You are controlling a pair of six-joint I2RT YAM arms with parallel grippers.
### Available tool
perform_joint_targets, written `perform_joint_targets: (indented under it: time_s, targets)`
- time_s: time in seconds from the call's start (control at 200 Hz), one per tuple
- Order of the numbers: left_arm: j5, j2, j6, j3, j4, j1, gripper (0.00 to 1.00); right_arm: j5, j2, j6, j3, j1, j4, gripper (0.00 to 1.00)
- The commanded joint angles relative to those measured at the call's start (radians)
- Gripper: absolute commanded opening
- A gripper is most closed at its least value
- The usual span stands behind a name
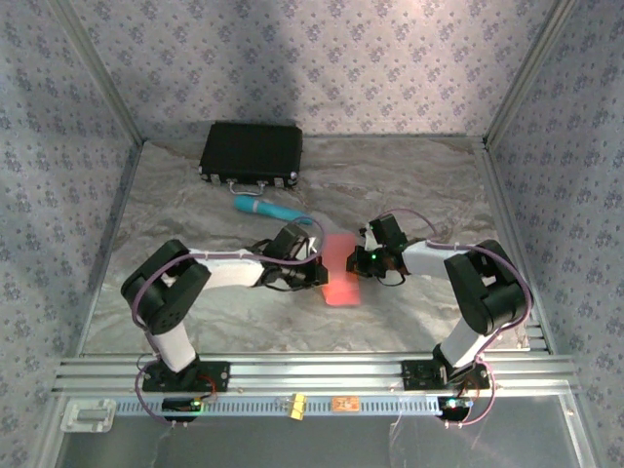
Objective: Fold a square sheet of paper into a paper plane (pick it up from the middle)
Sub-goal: First fold the square sheet of paper in half at the center of the table.
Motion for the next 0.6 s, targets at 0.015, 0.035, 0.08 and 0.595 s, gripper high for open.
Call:
perform_joint_targets:
  time_s: [0.015, 0.035, 0.08, 0.595]
  targets:
    - [0.041, -0.023, -0.021, 0.028, 0.009, -0.008, 0.03, 0.117, 0.039, 0.008, -0.053, 0.001, -0.151, 0.00]
    - [0.045, -0.019, -0.022, 0.031, 0.011, -0.010, 0.03, 0.118, 0.039, 0.008, -0.053, 0.001, -0.150, 0.00]
    - [0.054, -0.009, -0.025, 0.034, 0.018, -0.014, 0.03, 0.118, 0.038, 0.008, -0.057, 0.001, -0.150, 0.00]
    - [0.047, 0.083, 0.055, -0.039, -0.047, -0.023, 0.04, 0.122, 0.040, 0.015, -0.073, 0.002, -0.132, 0.00]
